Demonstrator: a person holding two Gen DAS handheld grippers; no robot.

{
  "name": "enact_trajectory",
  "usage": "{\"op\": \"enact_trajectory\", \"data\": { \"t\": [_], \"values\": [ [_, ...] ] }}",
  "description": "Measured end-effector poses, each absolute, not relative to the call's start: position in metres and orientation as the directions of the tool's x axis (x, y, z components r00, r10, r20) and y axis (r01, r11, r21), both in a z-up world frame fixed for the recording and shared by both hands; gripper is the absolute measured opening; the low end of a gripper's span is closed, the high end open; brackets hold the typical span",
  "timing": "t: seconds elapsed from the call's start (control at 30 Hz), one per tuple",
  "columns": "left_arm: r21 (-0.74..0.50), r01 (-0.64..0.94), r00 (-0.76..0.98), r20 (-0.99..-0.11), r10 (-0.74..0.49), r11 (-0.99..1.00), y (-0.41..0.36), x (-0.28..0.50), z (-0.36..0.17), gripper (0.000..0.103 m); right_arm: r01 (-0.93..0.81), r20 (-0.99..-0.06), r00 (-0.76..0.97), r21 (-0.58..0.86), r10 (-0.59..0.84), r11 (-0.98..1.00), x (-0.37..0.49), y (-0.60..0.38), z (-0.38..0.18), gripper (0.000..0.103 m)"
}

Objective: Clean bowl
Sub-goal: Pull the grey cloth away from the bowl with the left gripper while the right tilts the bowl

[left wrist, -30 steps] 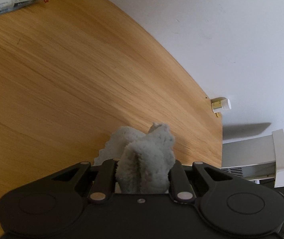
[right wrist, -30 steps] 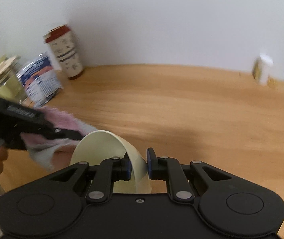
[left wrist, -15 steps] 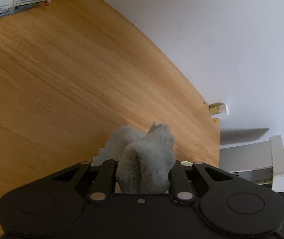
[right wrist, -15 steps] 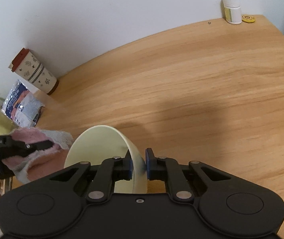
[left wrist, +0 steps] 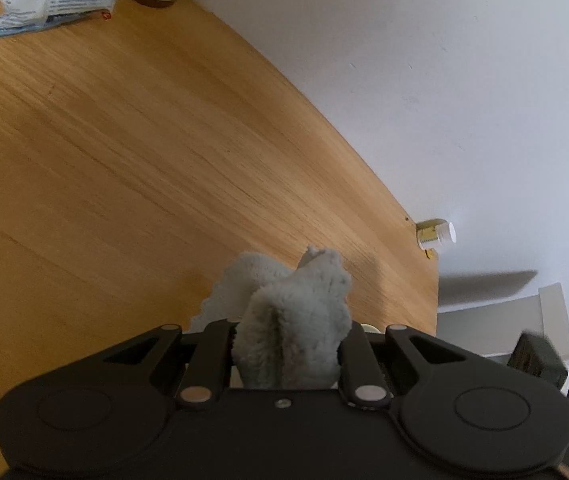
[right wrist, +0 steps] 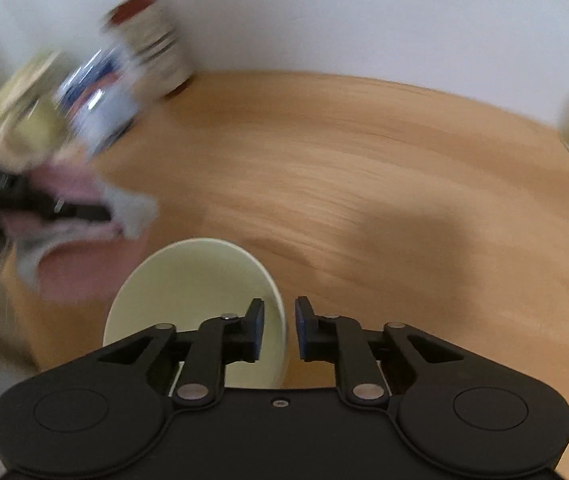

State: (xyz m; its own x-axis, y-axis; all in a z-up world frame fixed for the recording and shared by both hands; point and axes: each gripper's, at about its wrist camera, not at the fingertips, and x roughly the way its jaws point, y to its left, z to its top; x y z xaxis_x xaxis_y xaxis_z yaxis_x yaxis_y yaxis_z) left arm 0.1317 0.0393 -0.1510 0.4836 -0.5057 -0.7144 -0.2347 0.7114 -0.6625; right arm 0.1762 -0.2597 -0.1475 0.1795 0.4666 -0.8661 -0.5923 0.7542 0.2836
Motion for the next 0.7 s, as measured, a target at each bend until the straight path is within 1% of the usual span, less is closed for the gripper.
{"op": "enact_trajectory", "data": {
  "t": [0.03,0.07,0.13,0.23,0.33,0.37,0.43,0.5,0.53,0.7],
  "values": [
    [-0.662,-0.237,0.488,-0.714,-0.502,0.711,0.036,0.131,-0.15,0.014,-0.637,-0.869,0.162,0.269,0.467,0.722,0.182,-0.253,-0.147,0.025],
    [-0.661,-0.24,0.491,-0.714,-0.499,0.711,0.034,0.13,-0.15,0.014,-0.68,-0.872,0.147,0.253,0.466,0.688,0.187,-0.247,-0.147,0.028],
    [-0.66,-0.248,0.496,-0.716,-0.492,0.71,0.03,0.127,-0.149,0.014,-0.758,-0.879,0.104,0.233,0.465,0.609,0.197,-0.234,-0.146,0.028],
    [-0.656,-0.267,0.503,-0.72,-0.479,0.706,0.03,0.12,-0.148,0.014,-0.825,-0.886,0.001,0.26,0.463,0.501,0.211,-0.218,-0.151,0.028],
    [-0.652,-0.294,0.515,-0.724,-0.458,0.699,0.031,0.113,-0.147,0.014,-0.852,-0.89,-0.12,0.32,0.44,0.414,0.221,-0.206,-0.159,0.028],
    [-0.651,-0.301,0.52,-0.725,-0.452,0.697,0.032,0.111,-0.146,0.014,-0.853,-0.89,-0.155,0.34,0.429,0.396,0.224,-0.203,-0.162,0.031],
    [-0.65,-0.315,0.53,-0.725,-0.44,0.691,0.031,0.108,-0.146,0.014,-0.851,-0.886,-0.224,0.381,0.405,0.362,0.231,-0.198,-0.166,0.031],
    [-0.65,-0.326,0.538,-0.725,-0.43,0.687,0.033,0.105,-0.145,0.014,-0.859,-0.886,-0.246,0.387,0.393,0.336,0.233,-0.194,-0.168,0.031],
    [-0.647,-0.332,0.54,-0.727,-0.424,0.686,0.036,0.101,-0.144,0.014,-0.862,-0.886,-0.255,0.39,0.387,0.323,0.234,-0.192,-0.168,0.029],
    [-0.639,-0.358,0.542,-0.736,-0.405,0.681,0.036,0.095,-0.146,0.014,-0.87,-0.883,-0.294,0.406,0.367,0.279,0.238,-0.183,-0.17,0.025]
  ]
}}
